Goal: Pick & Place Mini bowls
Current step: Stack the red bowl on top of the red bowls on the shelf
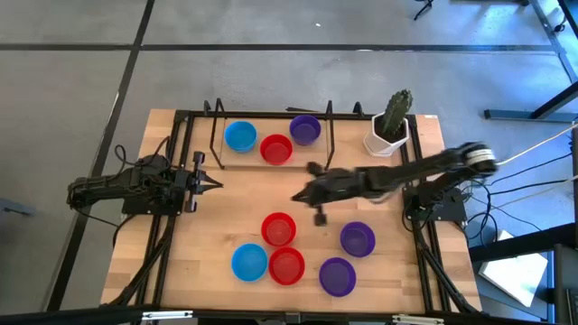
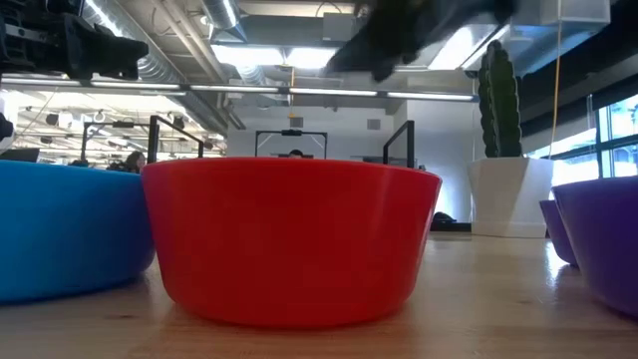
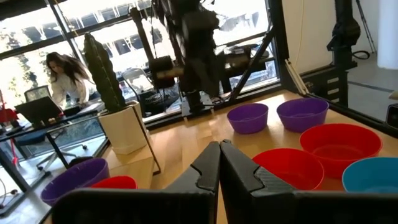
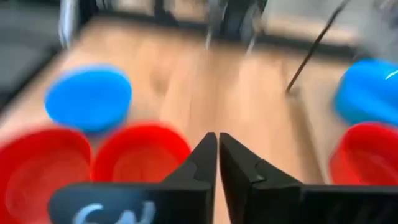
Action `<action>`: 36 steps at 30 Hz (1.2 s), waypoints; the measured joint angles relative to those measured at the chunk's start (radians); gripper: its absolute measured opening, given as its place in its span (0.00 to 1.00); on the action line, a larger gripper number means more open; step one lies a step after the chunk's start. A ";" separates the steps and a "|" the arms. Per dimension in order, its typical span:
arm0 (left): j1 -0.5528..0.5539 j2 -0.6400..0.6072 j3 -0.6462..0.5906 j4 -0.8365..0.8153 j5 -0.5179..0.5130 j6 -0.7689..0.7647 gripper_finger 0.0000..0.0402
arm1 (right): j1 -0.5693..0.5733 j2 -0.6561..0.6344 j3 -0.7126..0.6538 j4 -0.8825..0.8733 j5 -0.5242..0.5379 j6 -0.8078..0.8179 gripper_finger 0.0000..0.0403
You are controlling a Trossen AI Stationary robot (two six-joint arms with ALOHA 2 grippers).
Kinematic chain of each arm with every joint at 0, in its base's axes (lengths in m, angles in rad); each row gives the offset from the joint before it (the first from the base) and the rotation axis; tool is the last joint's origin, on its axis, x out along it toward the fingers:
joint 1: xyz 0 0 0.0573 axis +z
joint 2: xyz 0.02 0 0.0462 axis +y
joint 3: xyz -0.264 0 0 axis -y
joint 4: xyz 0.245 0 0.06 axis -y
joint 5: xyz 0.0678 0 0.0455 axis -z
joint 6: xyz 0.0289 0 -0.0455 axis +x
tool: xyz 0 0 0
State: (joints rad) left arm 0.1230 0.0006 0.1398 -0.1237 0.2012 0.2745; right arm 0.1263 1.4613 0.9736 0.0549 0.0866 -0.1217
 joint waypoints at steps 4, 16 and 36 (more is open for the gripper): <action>0.000 0.000 0.000 0.000 0.000 0.000 0.01 | 0.000 0.195 0.264 -0.323 -0.002 -0.077 0.05; 0.000 0.000 0.000 0.000 0.000 0.000 0.01 | -0.005 0.505 0.671 -0.744 -0.157 -0.210 0.05; 0.000 0.000 0.000 -0.015 -0.002 0.000 0.01 | -0.007 0.559 0.687 -0.618 -0.159 -0.283 0.59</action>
State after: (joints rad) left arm 0.1230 0.0002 0.1402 -0.1384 0.1997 0.2745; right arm 0.1196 2.0199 1.6609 -0.5635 -0.0723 -0.4046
